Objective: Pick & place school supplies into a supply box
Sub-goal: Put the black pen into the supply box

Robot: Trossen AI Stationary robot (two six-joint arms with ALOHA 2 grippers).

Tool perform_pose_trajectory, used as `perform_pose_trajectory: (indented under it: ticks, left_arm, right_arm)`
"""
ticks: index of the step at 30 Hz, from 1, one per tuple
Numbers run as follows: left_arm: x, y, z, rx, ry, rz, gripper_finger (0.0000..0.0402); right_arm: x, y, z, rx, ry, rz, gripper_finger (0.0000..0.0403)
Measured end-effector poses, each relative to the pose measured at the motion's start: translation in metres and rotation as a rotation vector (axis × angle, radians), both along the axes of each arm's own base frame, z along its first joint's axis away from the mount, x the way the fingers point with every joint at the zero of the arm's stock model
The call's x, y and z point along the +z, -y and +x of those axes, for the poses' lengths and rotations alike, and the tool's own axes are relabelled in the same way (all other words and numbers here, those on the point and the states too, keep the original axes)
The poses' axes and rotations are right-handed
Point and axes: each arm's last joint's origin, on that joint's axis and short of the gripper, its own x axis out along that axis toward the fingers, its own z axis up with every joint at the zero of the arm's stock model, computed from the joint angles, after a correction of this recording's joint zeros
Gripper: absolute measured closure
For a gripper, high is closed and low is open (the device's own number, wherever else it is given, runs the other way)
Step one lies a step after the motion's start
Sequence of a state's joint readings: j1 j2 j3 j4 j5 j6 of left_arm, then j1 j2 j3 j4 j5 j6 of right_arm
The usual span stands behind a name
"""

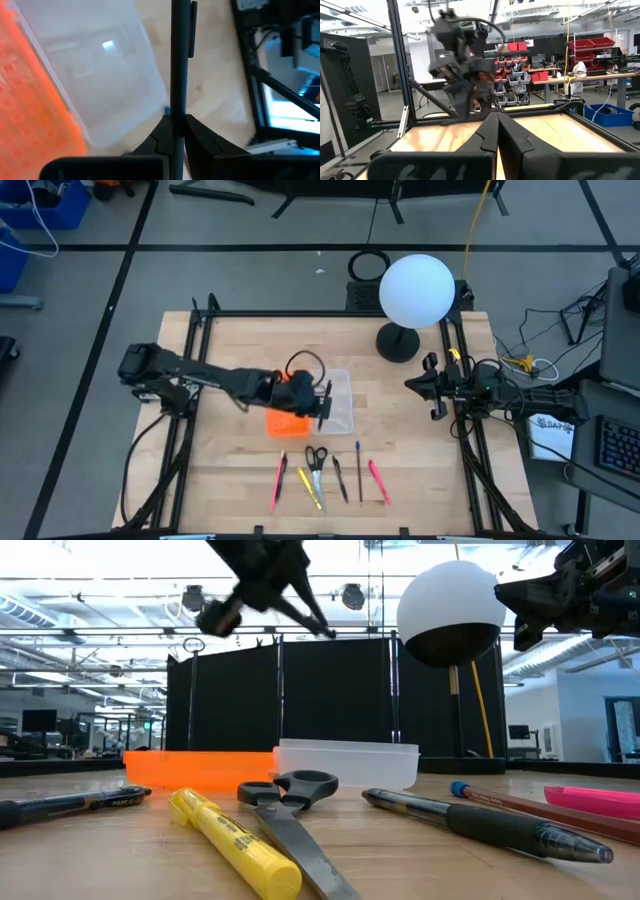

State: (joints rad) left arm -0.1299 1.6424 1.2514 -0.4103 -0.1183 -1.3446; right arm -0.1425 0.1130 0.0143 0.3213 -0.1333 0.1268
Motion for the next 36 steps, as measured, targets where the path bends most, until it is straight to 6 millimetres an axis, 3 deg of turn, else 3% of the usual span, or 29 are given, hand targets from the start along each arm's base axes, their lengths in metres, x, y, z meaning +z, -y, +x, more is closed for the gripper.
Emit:
perform_pose_trajectory:
  ticks: [8, 22, 29, 36]
  left_arm:
    - [-0.029, -0.03, 0.022, 0.001, -0.026, -0.041, 0.0371]
    - [-0.089, -0.048, 0.043, -0.024, -0.145, -0.075, 0.0371]
    - [-0.106, -0.055, 0.045, -0.007, -0.191, -0.077, 0.0371]
    - [-0.107, -0.055, 0.045, -0.006, -0.199, -0.085, 0.037]
  right_arm:
    - [0.0, 0.0, 0.0, 0.0, -0.003, 0.001, 0.0403]
    - [0.0, 0.0, 0.0, -0.002, 0.002, -0.005, 0.0403]
    - [0.0, 0.0, 0.0, -0.002, 0.002, -0.007, 0.0403]
    - [0.0, 0.0, 0.0, -0.002, 0.002, -0.007, 0.0403]
